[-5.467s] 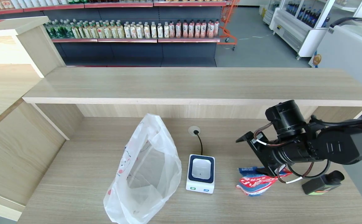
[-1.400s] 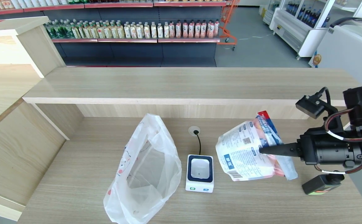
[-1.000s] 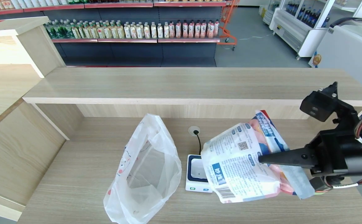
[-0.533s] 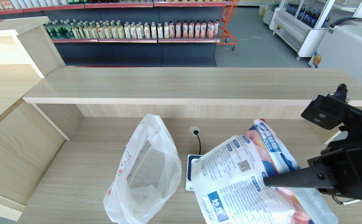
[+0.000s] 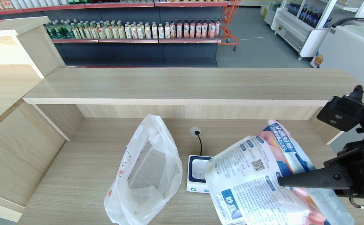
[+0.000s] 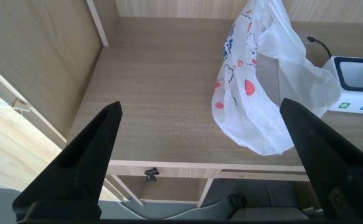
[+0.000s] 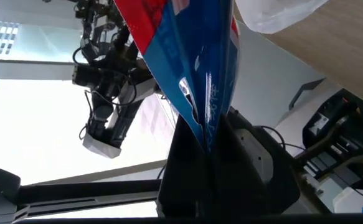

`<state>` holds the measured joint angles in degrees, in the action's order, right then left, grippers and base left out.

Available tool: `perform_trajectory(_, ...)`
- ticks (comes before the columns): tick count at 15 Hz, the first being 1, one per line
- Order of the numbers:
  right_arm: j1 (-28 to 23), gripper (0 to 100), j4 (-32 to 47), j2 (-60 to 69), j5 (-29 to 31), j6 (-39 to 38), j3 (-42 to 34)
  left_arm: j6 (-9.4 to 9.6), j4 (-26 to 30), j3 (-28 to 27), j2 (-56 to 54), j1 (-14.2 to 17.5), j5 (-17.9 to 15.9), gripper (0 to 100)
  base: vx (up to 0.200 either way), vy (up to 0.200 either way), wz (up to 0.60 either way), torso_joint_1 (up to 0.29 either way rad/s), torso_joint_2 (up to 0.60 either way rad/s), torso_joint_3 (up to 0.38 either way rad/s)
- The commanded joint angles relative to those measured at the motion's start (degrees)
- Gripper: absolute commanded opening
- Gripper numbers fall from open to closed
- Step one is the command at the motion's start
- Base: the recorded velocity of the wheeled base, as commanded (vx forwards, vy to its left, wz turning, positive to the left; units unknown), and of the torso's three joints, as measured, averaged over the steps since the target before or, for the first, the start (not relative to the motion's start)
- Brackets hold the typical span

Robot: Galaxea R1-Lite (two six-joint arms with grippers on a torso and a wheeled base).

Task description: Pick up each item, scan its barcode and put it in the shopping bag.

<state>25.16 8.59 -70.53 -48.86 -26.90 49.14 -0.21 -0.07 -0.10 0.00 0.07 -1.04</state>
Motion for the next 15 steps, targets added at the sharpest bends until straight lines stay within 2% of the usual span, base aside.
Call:
perform_trajectory(1,-1.87,0,0.02,0.22,-0.01,0.01,-0.1,-0.06,-0.01,0.01,0.0,0.01,-0.02,100,0.0,0.0,0.0,0.0,0.0,0.0)
perform_trajectory(9,-2.84,0,-0.68,-0.83,0.87,1.59,-0.19,-0.06,-0.01,0.01,0.0,0.01,-0.02,100,0.0,0.0,0.0,0.0,0.0,0.0)
perform_trajectory(11,-3.89,0,-2.0,-5.23,6.41,14.69,-0.45,-0.06,-0.01,0.01,0.0,0.01,-0.02,100,0.0,0.0,0.0,0.0,0.0,0.0)
perform_trajectory(12,-5.21,0,-2.62,-8.48,9.05,24.09,-0.45,0.03,-0.01,0.01,0.0,0.01,-0.02,100,0.0,0.0,0.0,0.0,0.0,0.0)
perform_trajectory(13,-7.93,0,-4.73,-12.17,9.4,34.9,-0.45,-0.06,-0.01,0.01,0.0,0.01,-0.02,100,0.0,0.0,0.0,0.0,0.0,0.0)
perform_trajectory(14,-9.34,0,-6.75,-14.89,9.4,41.41,-0.71,-0.06,-0.01,0.01,0.0,0.01,-0.02,100,0.0,0.0,0.0,0.0,0.0,0.0)
perform_trajectory(15,-11.1,0,-11.93,-20.7,9.48,51.6,-0.98,0.03,-0.01,0.01,0.0,0.01,-0.02,100,0.0,0.0,0.0,0.0,0.0,0.0)
